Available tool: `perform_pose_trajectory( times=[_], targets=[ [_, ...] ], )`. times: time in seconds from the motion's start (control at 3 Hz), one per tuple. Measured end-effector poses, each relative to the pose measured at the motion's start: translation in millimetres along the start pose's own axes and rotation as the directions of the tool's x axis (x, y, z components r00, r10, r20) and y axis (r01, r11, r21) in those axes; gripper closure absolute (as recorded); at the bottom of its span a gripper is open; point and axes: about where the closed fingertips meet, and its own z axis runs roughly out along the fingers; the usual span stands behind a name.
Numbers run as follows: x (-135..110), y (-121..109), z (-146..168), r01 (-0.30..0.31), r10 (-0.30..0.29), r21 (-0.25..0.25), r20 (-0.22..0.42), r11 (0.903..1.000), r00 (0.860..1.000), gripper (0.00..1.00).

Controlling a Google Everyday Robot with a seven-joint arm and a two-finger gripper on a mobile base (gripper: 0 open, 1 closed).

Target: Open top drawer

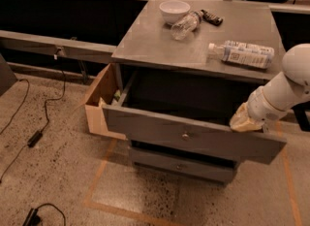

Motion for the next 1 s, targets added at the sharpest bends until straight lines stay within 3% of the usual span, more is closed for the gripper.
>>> perform_pose_trajectory(
  times=[0.33,1.0],
  targets=[
    [-0.6,0.0,-1.5,0.0,0.0,0.0,0.0,1.0,1.0,0.56],
    [-1.3,-0.1,-3.2,0.0,0.0,0.0,0.0,1.0,1.0,1.0]
  ],
)
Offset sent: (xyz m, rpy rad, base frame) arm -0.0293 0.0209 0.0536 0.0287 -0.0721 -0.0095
